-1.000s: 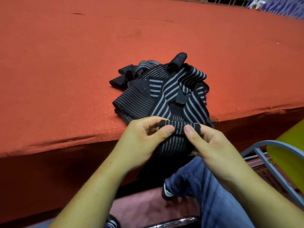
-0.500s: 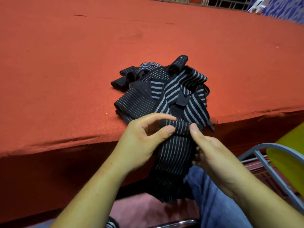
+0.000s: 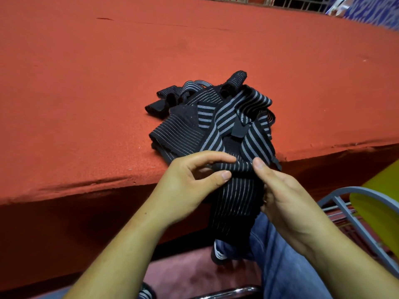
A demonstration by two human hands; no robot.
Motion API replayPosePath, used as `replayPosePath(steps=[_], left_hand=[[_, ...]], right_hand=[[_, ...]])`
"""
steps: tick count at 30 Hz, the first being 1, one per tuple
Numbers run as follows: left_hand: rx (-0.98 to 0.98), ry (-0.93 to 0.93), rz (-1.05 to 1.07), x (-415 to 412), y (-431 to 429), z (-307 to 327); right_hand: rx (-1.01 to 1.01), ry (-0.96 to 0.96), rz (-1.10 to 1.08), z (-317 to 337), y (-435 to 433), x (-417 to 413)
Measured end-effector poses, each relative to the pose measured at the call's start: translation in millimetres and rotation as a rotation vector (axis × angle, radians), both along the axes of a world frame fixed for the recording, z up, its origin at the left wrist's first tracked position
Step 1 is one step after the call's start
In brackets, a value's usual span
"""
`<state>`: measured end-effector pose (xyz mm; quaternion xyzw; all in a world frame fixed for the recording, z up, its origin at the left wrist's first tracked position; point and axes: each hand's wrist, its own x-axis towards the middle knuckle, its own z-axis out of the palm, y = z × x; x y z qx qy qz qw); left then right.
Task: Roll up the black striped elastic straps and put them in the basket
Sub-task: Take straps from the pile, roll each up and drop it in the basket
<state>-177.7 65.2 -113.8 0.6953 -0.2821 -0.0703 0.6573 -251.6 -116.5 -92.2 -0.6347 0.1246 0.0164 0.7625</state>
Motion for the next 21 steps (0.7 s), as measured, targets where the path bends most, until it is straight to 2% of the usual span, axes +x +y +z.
replayPosePath(steps=[3,7,10,14,21], left_hand=[[0.037,0.015,-0.007,-0.4,1.2,0.2],[0.057,0.137,-0.069,-0.8,-0.8,-0.1],[0.122,0.129,-0.083,-3.4,-3.4,-4.1],[0.094,0.161,-0.078,-8.5,-8.0,-9.2],[0.101,0.155,-0.074,-9.4,-7.0,-9.5]], right_hand=[[-0.022,-0.020,-0.015,-3.1,-3.1,0.8],[-0.047,-0.046,0.000,-4.8,-4.4,0.6],[-0.090,-0.079,0.033,-4.4,-0.1,0.3],[-0.101,-0.120,0.068,-5.1,8.6,1.5],[-0.240,-0.188,0.077,-4.4,12.3,2.5]])
